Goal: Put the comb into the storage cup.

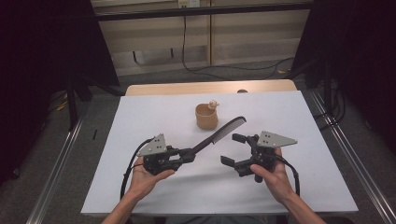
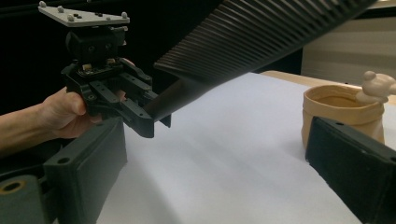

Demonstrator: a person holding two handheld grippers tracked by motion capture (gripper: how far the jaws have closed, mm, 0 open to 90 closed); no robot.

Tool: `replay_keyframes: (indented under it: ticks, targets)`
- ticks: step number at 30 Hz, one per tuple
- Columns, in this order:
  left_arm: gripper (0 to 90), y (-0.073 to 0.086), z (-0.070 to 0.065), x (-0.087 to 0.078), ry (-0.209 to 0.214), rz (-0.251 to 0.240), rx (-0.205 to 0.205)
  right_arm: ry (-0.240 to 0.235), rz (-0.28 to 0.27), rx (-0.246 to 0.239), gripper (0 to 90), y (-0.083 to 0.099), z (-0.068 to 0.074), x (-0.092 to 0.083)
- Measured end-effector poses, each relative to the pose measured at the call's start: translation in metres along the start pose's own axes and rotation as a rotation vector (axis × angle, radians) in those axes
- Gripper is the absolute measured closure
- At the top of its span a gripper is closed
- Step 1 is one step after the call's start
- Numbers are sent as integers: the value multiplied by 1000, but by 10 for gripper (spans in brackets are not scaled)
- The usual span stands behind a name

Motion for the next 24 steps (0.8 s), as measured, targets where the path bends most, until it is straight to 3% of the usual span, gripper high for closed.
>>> replay_keyframes:
  ticks: [7, 14, 24]
  targets:
    - [727, -9, -1, 2, -4, -31, 21, -26, -7, 20, 57, -1, 3, 7]
    - [727, -11, -3, 3, 2, -42, 34, -88, -11, 42, 89, -11, 8, 13]
    - [727, -14, -2, 2, 6, -63, 29, -131, -52, 67, 179, -19, 11, 20]
Point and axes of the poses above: each handheld gripper's, and its own axes: x roughly forward along the jaws, y roughly out of its underside, z roughly to its left, the point moved 7 cm from there along x, roughly forward along the jaws, and after that the axes turned 5 degrees about z, right-handed, at the moved point
